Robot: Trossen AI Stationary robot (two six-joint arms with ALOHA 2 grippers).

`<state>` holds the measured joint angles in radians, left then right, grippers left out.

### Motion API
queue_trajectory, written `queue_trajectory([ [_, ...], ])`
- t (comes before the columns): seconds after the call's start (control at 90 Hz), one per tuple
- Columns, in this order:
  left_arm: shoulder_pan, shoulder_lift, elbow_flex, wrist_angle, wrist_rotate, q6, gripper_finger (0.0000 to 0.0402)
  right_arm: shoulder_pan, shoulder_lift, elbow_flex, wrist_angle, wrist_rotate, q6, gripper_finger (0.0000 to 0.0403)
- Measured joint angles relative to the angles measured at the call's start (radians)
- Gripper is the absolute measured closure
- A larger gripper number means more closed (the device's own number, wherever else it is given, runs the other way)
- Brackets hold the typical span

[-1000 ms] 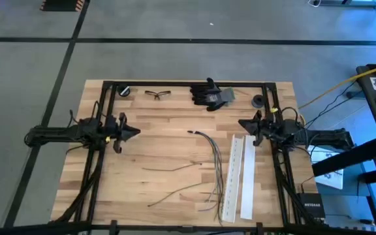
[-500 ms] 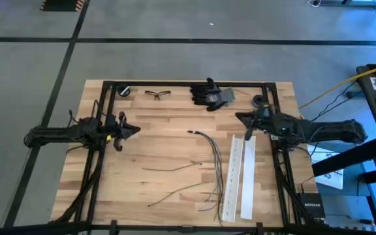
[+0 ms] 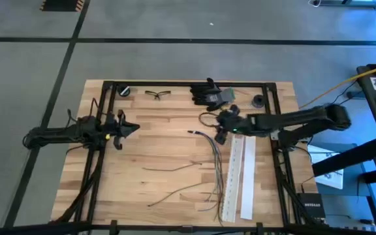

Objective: Ziptie cables
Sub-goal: Wrap the top zip tie on the cables

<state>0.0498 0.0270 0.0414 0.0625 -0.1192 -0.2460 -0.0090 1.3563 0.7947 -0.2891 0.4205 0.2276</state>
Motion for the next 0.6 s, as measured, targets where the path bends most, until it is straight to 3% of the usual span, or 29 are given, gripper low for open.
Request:
queue_trajectory([
  [0.167, 0.0, 0.001, 0.0, -0.005, 0.001, 0.001, 0.0402, -0.034, 0.146, 0.055, 0.0, -0.143, 0.005, 0.0219],
  [0.289, -0.001, 0.001, 0.0, -0.009, 0.006, 0.001, 0.0402, -0.051, 0.215, 0.064, 0.003, -0.189, 0.027, 0.0219],
  [0.6, 0.002, 0.016, 0.001, 0.039, -0.04, -0.041, 0.0389, -0.043, 0.246, 0.063, 0.009, -0.338, 0.084, 0.0219],
])
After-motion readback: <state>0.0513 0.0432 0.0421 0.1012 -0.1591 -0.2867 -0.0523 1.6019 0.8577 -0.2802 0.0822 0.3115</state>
